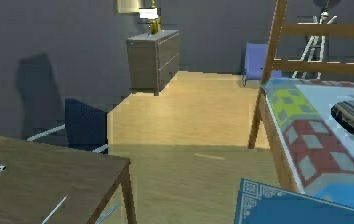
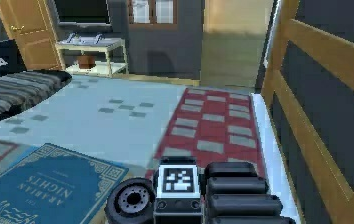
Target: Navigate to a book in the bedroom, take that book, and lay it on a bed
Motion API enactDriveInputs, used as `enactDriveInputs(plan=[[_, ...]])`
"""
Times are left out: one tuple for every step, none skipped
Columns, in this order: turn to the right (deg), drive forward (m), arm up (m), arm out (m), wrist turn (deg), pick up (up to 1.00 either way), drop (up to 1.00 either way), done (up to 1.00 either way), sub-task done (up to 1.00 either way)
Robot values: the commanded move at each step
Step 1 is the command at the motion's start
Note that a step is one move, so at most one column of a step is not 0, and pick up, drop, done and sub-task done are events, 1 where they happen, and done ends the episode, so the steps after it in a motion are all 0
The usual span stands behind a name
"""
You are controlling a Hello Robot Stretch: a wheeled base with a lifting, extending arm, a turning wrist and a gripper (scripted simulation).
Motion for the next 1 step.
enactDriveInputs(plan=[[18.0, 0.0, 0.0, 0.0, 0.0, 0.0, 0.0, 0.0, 0.0]])
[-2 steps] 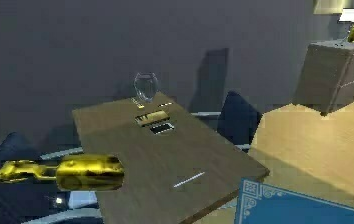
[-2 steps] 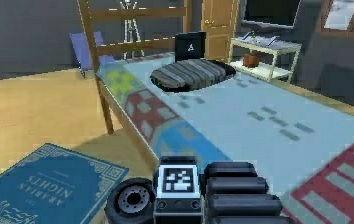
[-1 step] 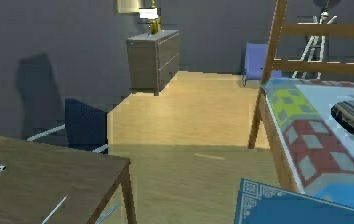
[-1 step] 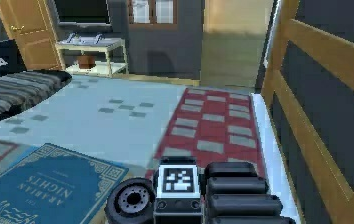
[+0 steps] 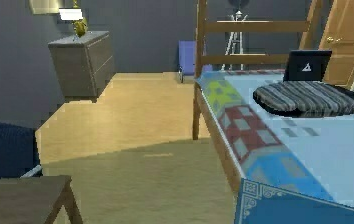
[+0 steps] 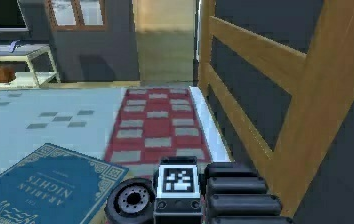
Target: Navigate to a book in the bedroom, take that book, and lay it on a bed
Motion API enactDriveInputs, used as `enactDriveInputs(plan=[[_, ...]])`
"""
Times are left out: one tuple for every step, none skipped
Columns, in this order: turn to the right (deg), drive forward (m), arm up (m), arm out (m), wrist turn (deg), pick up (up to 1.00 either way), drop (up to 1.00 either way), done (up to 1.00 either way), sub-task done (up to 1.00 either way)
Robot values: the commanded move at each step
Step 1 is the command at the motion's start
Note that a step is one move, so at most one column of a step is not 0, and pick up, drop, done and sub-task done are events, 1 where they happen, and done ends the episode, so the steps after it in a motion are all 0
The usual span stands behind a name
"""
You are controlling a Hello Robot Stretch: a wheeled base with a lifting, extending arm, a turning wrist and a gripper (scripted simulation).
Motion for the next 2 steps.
enactDriveInputs(plan=[[0.0, 0.9, 0.0, 0.0, 0.0, 0.0, 0.0, 0.0, 0.0], [-6.0, 0.0, 0.0, 0.0, 0.0, 0.0, 0.0, 0.0, 0.0]])
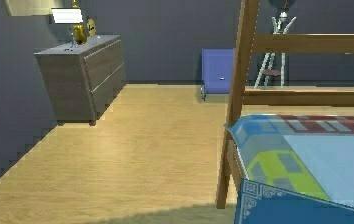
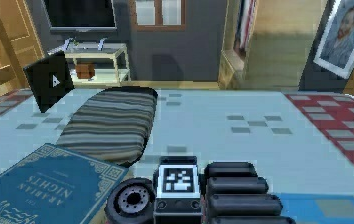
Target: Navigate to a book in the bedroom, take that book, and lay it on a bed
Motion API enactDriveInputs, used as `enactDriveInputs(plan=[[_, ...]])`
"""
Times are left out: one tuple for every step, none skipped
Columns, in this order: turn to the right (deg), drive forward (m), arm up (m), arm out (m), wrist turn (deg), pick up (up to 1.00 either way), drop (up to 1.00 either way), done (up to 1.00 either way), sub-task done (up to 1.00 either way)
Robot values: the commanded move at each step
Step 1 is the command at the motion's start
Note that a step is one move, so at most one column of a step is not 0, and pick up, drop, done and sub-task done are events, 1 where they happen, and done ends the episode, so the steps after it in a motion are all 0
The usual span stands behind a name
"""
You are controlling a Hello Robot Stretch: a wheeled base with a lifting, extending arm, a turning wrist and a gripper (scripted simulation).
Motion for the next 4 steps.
enactDriveInputs(plan=[[0.0, 0.0, 0.0, 0.38, 0.0, 0.0, 0.0, 0.0, 0.0], [0.0, 0.0, 0.0, 0.0, 45.0, 0.0, 0.0, 0.0, 0.0], [0.0, 0.0, 0.0, 0.0, 45.0, 0.0, 0.0, 0.0, 0.0], [0.0, 0.0, 0.0, 0.0, 45.0, 0.0, 0.0, 0.0, 0.0]])
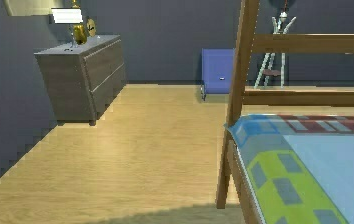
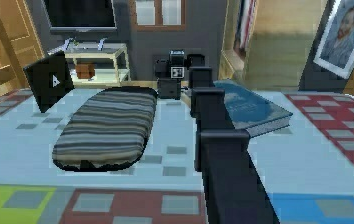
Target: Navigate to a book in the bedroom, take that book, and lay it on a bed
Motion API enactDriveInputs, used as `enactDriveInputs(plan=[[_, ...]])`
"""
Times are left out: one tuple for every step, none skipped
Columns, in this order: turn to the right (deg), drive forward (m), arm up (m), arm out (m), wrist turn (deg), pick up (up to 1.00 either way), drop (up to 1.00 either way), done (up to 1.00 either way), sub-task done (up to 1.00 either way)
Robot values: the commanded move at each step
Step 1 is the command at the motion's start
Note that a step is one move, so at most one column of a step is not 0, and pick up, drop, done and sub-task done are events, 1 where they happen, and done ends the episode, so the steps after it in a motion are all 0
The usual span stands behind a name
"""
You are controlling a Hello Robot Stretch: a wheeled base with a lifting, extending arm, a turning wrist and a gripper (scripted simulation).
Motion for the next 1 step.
enactDriveInputs(plan=[[0.0, 0.0, 0.0, 0.0, 3.0, 0.0, 0.0, 0.0, 0.0]])
